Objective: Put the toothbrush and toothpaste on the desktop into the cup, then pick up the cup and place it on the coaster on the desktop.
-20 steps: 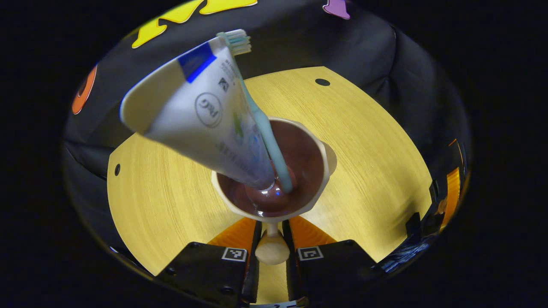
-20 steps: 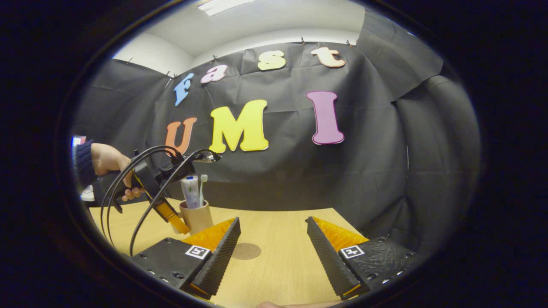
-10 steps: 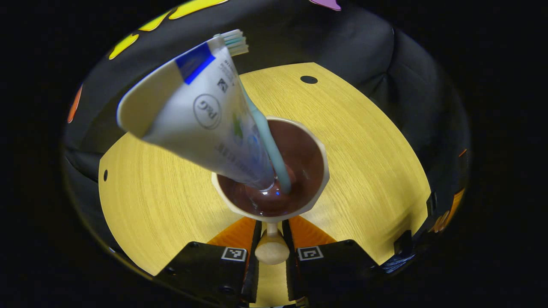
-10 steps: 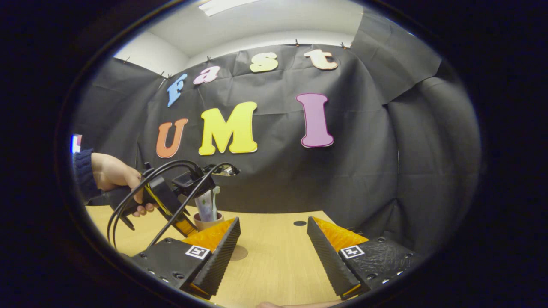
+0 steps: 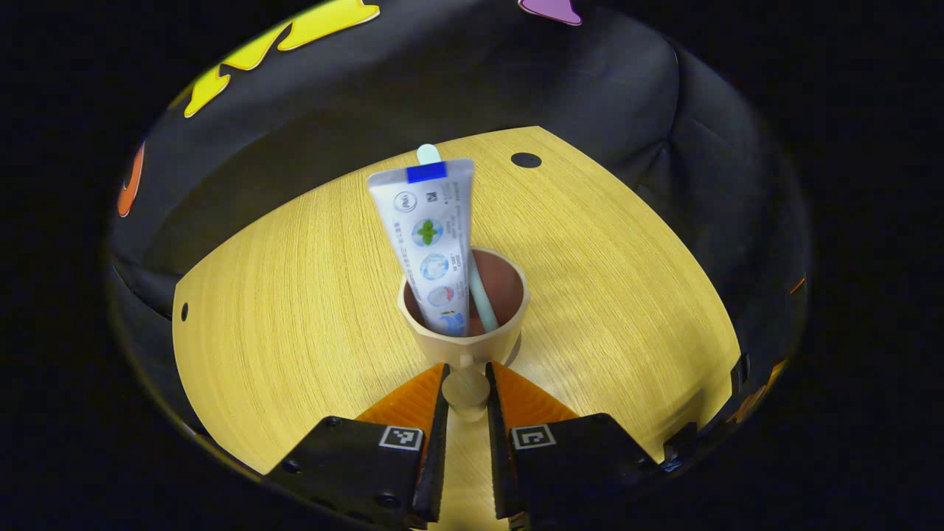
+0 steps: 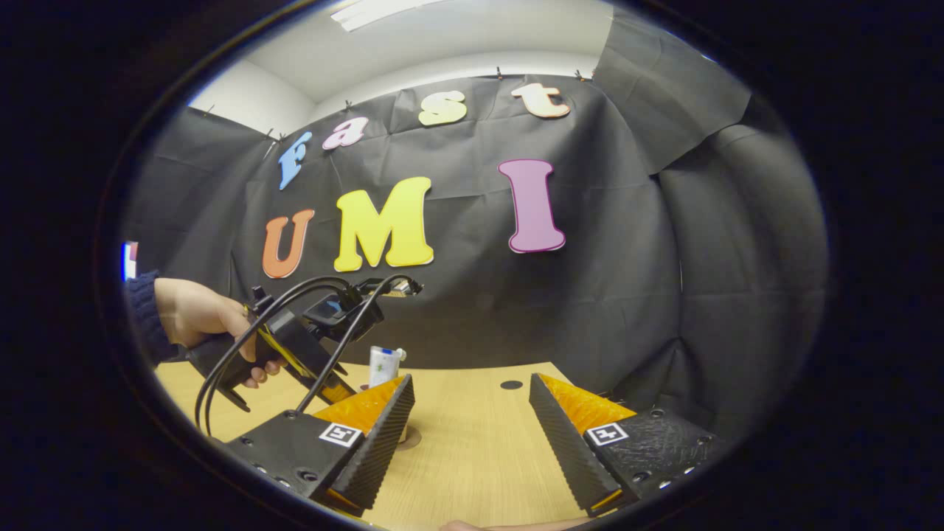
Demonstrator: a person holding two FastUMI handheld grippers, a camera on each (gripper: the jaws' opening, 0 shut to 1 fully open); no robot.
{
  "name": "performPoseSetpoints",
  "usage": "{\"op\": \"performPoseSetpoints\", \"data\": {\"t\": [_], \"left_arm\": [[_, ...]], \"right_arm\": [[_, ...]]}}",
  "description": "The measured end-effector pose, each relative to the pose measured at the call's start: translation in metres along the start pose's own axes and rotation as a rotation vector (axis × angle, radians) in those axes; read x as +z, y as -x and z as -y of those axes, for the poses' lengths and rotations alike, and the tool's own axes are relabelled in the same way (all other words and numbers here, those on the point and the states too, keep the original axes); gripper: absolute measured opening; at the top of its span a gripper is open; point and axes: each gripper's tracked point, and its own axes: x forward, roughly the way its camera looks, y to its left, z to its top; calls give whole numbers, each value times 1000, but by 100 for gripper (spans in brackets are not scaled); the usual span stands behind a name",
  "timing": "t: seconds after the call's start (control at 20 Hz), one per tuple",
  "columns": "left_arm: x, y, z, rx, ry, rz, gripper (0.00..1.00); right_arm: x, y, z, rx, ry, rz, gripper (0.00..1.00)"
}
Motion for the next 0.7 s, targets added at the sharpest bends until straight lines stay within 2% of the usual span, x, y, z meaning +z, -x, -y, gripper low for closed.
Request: {"op": "performPoseSetpoints", "data": {"t": [0.3,0.5,0.7], "left_arm": [[19,-1,20,13,36,2,30],[29,-10,40,-19,92,-25,31],[62,5,56,-23,114,70,31]], "right_arm": [[-4,-2,-2,12,-14,-10,96],[-3,-3,-1,6,-4,-5,95],[-10,-8,-1,10,-14,-3,95]]}}
